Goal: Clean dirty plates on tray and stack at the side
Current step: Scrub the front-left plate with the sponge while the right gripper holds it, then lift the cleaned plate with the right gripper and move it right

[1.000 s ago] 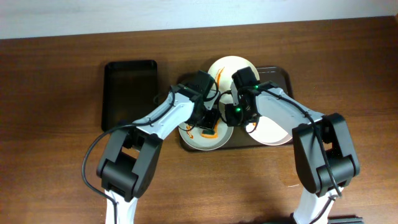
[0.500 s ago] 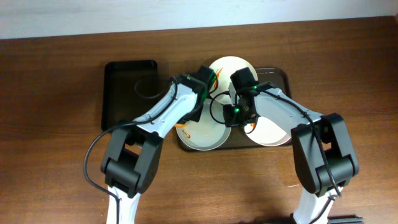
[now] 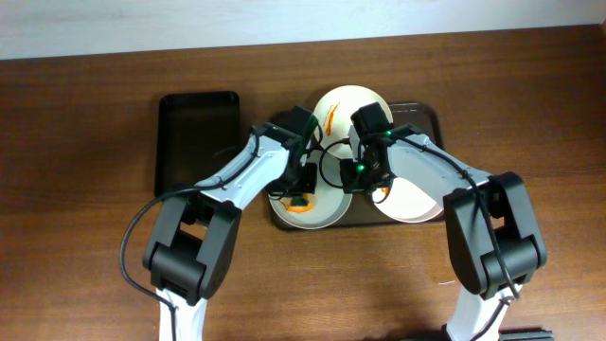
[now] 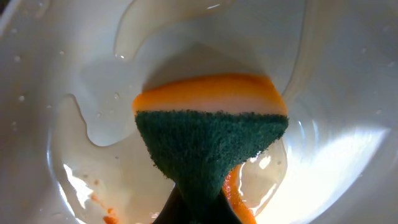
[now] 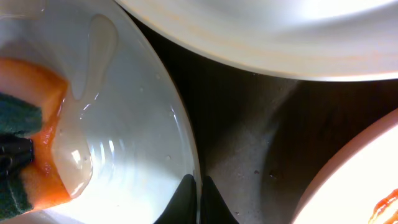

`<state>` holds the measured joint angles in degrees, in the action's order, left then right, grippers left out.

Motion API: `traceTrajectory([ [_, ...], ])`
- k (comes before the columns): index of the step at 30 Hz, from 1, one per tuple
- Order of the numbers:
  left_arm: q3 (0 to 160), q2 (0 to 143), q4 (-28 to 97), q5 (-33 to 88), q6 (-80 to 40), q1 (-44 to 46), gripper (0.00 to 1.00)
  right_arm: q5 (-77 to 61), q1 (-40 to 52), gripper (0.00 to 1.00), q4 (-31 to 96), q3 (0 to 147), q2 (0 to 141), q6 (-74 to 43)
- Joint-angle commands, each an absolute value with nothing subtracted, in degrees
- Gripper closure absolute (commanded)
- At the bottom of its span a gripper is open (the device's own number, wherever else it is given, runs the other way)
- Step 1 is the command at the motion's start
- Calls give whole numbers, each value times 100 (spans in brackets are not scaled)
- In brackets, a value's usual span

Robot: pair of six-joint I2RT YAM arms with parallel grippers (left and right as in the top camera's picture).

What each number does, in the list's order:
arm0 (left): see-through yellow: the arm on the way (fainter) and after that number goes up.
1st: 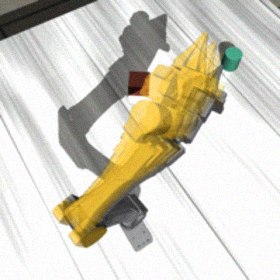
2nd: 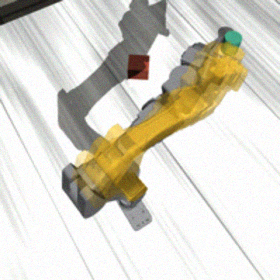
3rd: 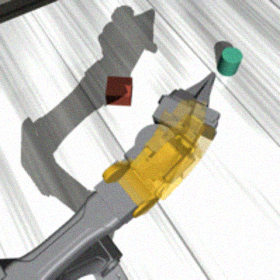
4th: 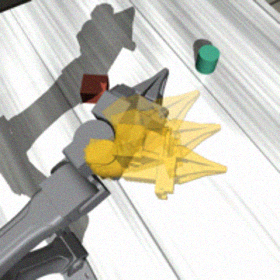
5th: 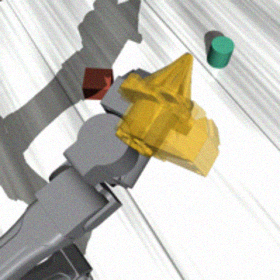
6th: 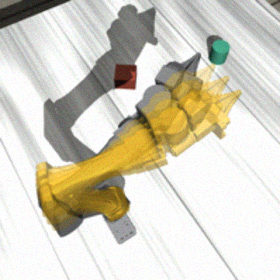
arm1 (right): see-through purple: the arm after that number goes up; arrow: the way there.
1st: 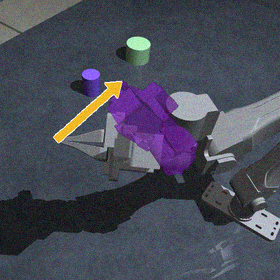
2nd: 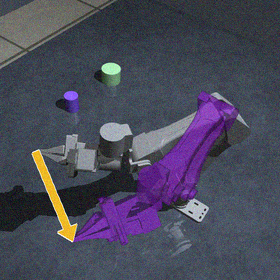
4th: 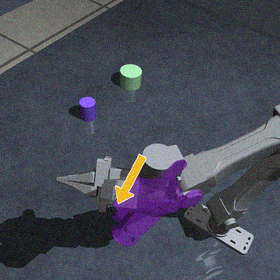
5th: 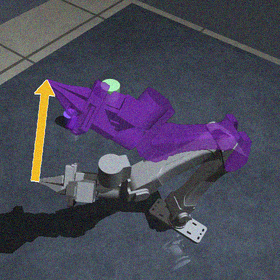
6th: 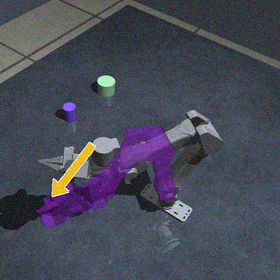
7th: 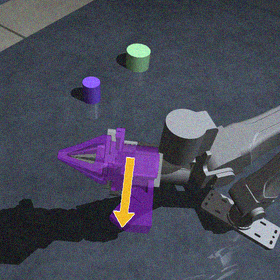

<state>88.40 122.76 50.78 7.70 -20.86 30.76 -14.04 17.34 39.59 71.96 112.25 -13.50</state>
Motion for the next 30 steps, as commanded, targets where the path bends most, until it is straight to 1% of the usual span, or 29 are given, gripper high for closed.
traceTrajectory([
  [1, 8442, 12606, 5299, 84, -2187, 3089, 100, -1291, 1763, 96, 4014, 7140, 11288, -1291],
  [8, 8479, 12604, 5581, -1747, -2187, 3083, 100, -1288, 1763, 96, 4014, 7140, 11288, -1288],
  [10, 8591, 12602, 5605, -1874, -2185, 3068, 100, -1288, 1763, 96, 4010, 7140, 11288, -1288],
  [13, 9537, 12599, 5948, -1992, -2185, 2919, 100, -1288, 1763, 96, 4012, 7140, 11288, -1288],
  [15, 10221, 12599, 6241, -1772, -2187, 2768, 100, -1286, 1763, 96, 4027, 7140, 11288, -1288],
  [18, 11837, 12599, 7295, -611, -2185, 2167, 100, -1288, 1763, 96, 4025, 7140, 11288, -1288],
  [19, 12379, 12599, 7778, -25, -2185, 1791, 100, -1291, 1763, 96, 4027, 7140, 11288, -1288],
  [20, 12615, 12599, 8020, 207, -2185, 1511, 100, -1341, 1763, 96, 4025, 7140, 11288, -1291],
  [23, 12709, 12604, 8462, 283, -2185, 683, 100, -1721, 1774, 96, 3896, 7188, 11135, -1291],
  [25, 12643, 12606, 8427, 255, -2182, 440, 100, -1249, 1887, 96, 3942, 7347, 10770, -1466],
  [27, 12580, 12610, 8313, -115, -2182, 416, 100, -316, 2215, 96, 4237, 7601, 10226, -1549],
  [30, 12379, 12641, 7994, -126, -2182, 416, 100, 1417, 2696, 96, 4742, 8007, 9760, -1551],
])
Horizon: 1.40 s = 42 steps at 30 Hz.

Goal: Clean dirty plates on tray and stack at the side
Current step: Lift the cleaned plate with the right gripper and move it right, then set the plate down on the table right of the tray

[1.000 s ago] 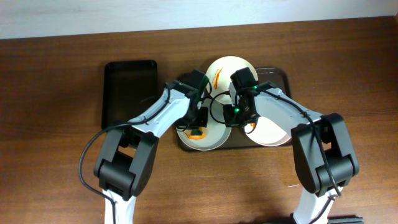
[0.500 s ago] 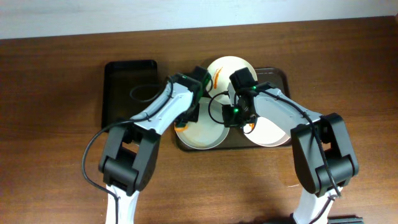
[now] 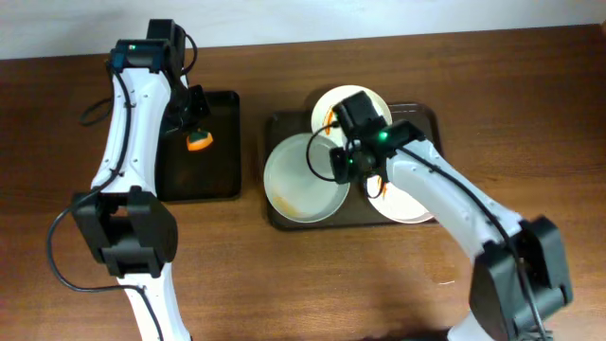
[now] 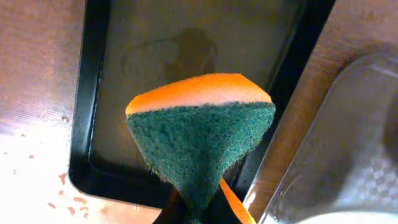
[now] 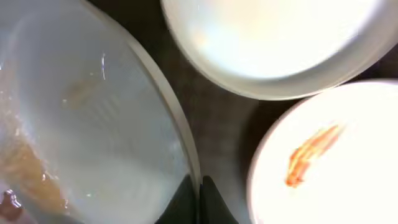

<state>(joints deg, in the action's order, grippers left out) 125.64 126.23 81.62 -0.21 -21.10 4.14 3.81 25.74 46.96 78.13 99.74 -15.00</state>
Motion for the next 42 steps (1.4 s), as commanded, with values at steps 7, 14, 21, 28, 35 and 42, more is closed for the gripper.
traceTrajectory([
  [7, 11275, 12645, 6963, -126, -2158, 416, 100, 6635, 4163, 96, 5059, 8265, 9710, -1522],
  [14, 11251, 12645, 7004, -128, -2095, 416, 100, 3813, 3750, 96, 4718, 8263, 9710, -1968],
  [21, 11246, 12650, 7008, -128, -2095, 416, 100, -1321, -1131, 96, 4995, 8246, 9710, -1994],
  [28, 11246, 12654, 6938, -126, -2099, 434, 100, -576, -3776, 96, 4283, 7712, 10127, -2191],
  [35, 11246, 12654, 6921, -126, -2097, 434, 100, -2556, -3535, 23, 3983, 7728, 10492, -1879],
  [42, 11246, 12654, 6928, -121, -2097, 434, 100, -801, 351, 2, 3297, 7703, 10464, -604],
])
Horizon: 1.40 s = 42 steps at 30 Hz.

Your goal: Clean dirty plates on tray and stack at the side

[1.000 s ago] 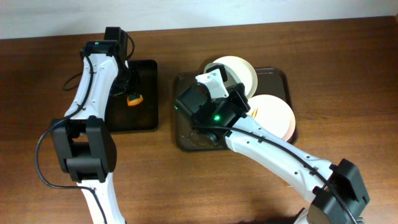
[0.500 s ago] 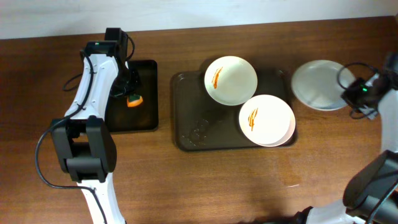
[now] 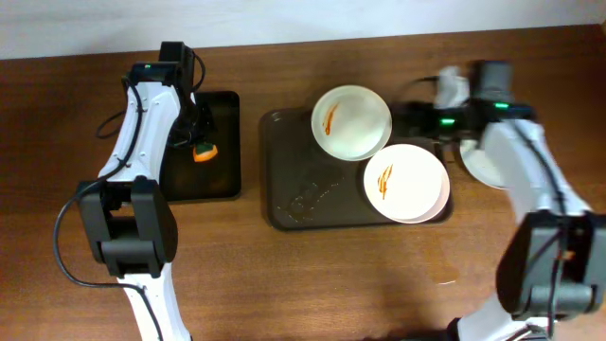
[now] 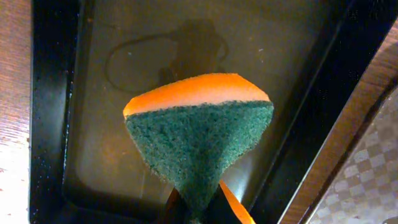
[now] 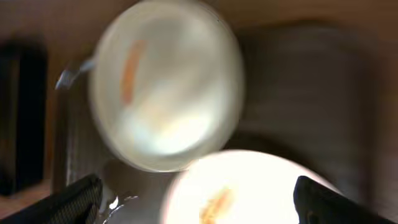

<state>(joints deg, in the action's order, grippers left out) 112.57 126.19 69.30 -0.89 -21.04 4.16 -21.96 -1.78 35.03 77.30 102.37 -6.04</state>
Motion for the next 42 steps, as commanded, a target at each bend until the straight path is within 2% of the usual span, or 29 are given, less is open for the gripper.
traceTrajectory([
  [1, 11246, 12654, 6945, -123, -2097, 434, 100, 172, 727, 2, 3127, 7703, 10654, -1372],
  [3, 11246, 12654, 6919, -126, -2097, 434, 100, 548, 1076, 1, 2641, 7703, 10991, -2145],
  [7, 11246, 12654, 6919, -126, -2097, 434, 100, 670, 1013, 5, 2117, 7703, 11404, -2565],
  [8, 11246, 12654, 6919, -126, -2097, 434, 100, 666, 1011, 10, 2071, 7703, 11469, -2565],
  [9, 11246, 12654, 6912, -126, -2097, 434, 100, 659, 1011, 20, 2067, 7703, 11496, -2563],
  [11, 11246, 12654, 6875, -128, -2095, 434, 100, 467, 1017, 47, 2029, 7703, 11590, -2561],
  [12, 11246, 12654, 6860, -128, -2095, 434, 100, 351, 1022, 54, 2040, 7703, 11590, -2561],
  [16, 11246, 12654, 6862, -126, -2095, 434, 100, 443, 1015, 55, 2165, 7703, 11716, -2558],
  [19, 11246, 12654, 6875, -128, -2093, 434, 100, 502, 1011, 55, 2340, 7802, 11229, -2526],
  [22, 11246, 12654, 6853, -126, -2095, 434, 100, 698, 1002, 49, 2473, 7802, 10676, -2388],
  [24, 11246, 12654, 6853, -128, -2095, 434, 100, 1015, 849, 46, 2707, 7800, 10816, -2928],
  [27, 11246, 12654, 6853, -126, -2095, 434, 100, 1011, 703, 44, 2689, 7791, 11181, -2950],
  [28, 11246, 12654, 6853, -126, -2095, 434, 100, 891, 666, 37, 2545, 7791, 11428, -2945],
  [32, 11246, 12654, 6853, -126, -2095, 434, 100, 237, 674, 37, 2099, 7791, 11863, -2917],
  [33, 11246, 12654, 6849, -126, -2095, 449, 100, 36, 676, 47, 2067, 7791, 11863, -2770],
  [37, 11246, 12654, 6834, -126, -2095, 460, 100, -582, 753, 70, 1984, 7791, 11863, -2375],
  [39, 11246, 12654, 6834, -126, -2095, 460, 100, -794, 1024, 71, 1988, 7791, 11863, -1793],
  [42, 11246, 12654, 6834, -128, -2095, 460, 100, -779, 1260, 74, 1986, 7791, 11863, -1798],
])
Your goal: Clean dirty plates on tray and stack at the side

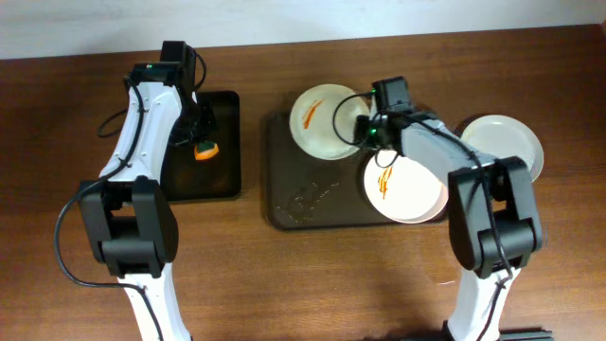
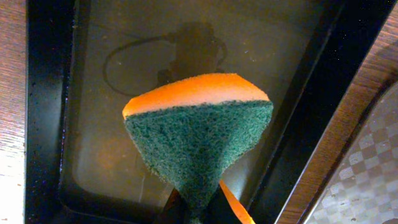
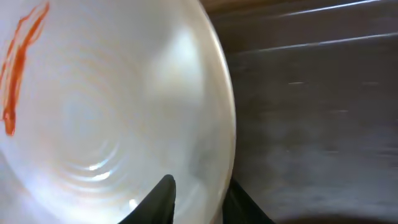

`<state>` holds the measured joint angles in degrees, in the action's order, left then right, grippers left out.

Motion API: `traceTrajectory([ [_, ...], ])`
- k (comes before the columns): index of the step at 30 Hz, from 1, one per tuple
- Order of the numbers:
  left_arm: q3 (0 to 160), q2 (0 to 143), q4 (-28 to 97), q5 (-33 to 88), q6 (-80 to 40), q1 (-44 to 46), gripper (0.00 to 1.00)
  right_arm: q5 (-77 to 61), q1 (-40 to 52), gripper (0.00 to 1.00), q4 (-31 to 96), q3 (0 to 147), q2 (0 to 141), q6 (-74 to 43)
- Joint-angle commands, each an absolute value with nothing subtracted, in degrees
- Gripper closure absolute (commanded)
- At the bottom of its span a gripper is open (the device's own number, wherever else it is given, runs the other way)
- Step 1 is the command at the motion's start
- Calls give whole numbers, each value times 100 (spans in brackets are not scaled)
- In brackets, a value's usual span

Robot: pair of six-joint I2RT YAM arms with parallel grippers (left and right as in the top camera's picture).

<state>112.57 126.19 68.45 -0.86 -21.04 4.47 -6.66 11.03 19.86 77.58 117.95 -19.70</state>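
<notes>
Two white plates with orange streaks lie on the brown tray (image 1: 303, 204): a far one (image 1: 322, 121) and a near one (image 1: 405, 183). My right gripper (image 1: 365, 133) is at the far plate's right rim. In the right wrist view that plate (image 3: 112, 106) fills the left, and my right gripper (image 3: 199, 196) is open, one finger inside the rim and one outside. A clean white plate (image 1: 502, 142) lies on the table to the right of the tray. My left gripper (image 1: 201, 142) is shut on the orange and green sponge (image 2: 199, 137) over the black tray (image 1: 213, 109).
The black tray (image 2: 56, 155) holds a film of liquid under the sponge. The brown tray's front left part is wet. A white wall runs along the table's far edge (image 1: 303, 38).
My right gripper has moved from the right of the brown tray, near the clean plate, to the far streaked plate's rim. That plate now lies further left. The left arm and sponge have hardly moved.
The sponge was first inside a plate on the tray while my right gripper held its rim. Then the sponge hung over the black tray, right gripper still on the rim. Later that plate lay on the table at right. Now the right gripper straddles the far plate's rim.
</notes>
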Motion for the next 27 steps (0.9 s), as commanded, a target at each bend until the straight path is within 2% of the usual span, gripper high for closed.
traceTrajectory([
  [1, 11246, 12654, 6836, -128, -2095, 460, 100, -779, 1302, 76, 2080, 7791, 11863, -1798],
  [8, 11244, 12654, 6875, -126, -2095, 515, 100, -1352, 1542, 81, 3177, 7791, 11863, -1793],
  [10, 11109, 12654, 6805, -126, -2095, 515, 100, -1500, 1540, 82, 3312, 7791, 11863, -1063],
  [11, 10932, 12654, 6678, -123, -2095, 515, 100, -1494, 1540, 87, 3538, 7791, 11863, -814],
  [12, 10787, 12654, 6582, -126, -2093, 521, 100, -1476, 1540, 96, 3736, 7791, 11863, -768],
  [15, 10763, 12654, 6504, -3, -1883, 521, 100, -1472, 1535, 96, 4185, 7791, 11863, -423],
  [17, 10768, 12652, 6407, 921, -1011, 521, 100, -1476, 1535, 96, 4167, 7791, 11863, -432],
  [19, 10768, 12652, 6392, 2449, 176, 521, 100, -1433, 1535, 96, 4141, 7791, 11863, -537],
  [20, 10768, 12652, 6405, 2773, 246, 521, 100, -1426, 1535, 96, 4123, 7791, 11863, -609],
  [22, 10768, 12639, 6534, 2860, 309, 567, 100, -858, 1535, 96, 4115, 7791, 11863, -1588],
  [27, 10766, 12610, 6486, 3192, 397, 1162, 100, -797, 1535, 96, 4119, 7789, 11863, -2029],
])
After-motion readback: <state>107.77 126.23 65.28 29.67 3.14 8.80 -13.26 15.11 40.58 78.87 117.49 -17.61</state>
